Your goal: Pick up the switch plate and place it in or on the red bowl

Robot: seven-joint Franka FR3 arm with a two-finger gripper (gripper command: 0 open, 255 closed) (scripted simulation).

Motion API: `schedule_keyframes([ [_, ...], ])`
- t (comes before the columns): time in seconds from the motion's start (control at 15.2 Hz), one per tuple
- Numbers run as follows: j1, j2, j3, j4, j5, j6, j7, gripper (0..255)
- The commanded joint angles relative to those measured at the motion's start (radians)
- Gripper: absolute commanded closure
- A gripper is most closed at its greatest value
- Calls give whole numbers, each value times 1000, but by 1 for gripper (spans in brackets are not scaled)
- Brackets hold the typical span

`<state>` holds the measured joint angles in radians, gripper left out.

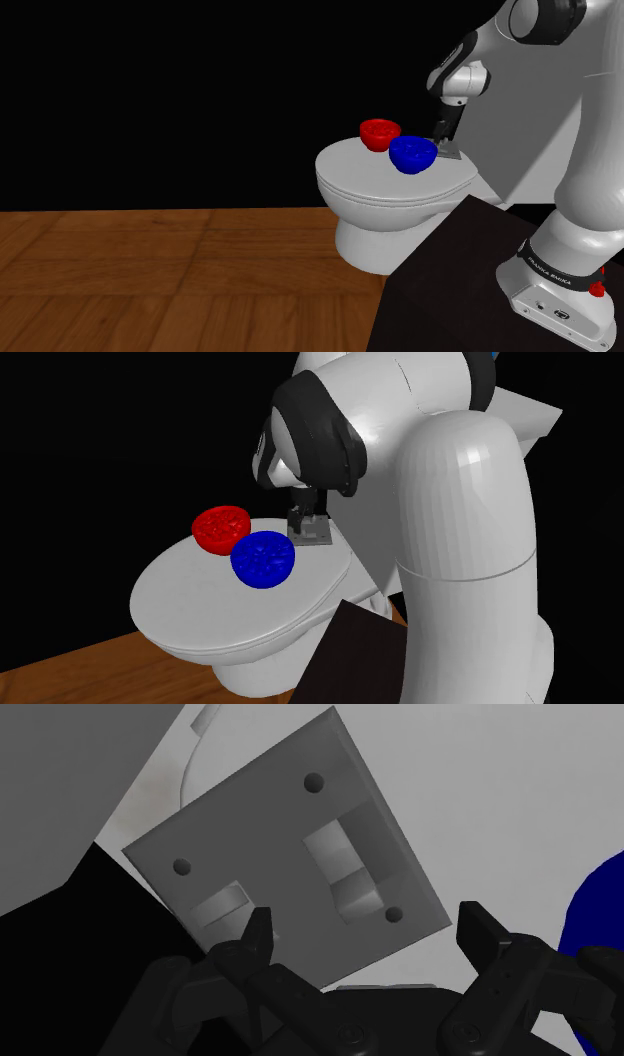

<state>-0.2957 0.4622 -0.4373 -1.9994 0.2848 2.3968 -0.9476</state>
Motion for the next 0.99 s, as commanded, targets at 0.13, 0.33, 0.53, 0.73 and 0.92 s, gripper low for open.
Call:
schedule_keyframes([
  [0.13, -12, 38, 17, -1, 24, 37, -16, 0],
  [0.33, -13, 38, 17, -1, 24, 37, -16, 0],
  [0.53, -13, 38, 17, -1, 24, 37, -16, 0],
  [0.73, -12, 38, 17, -1, 24, 37, -16, 255],
  [0.92, -12, 38, 17, -1, 24, 37, -16, 255],
])
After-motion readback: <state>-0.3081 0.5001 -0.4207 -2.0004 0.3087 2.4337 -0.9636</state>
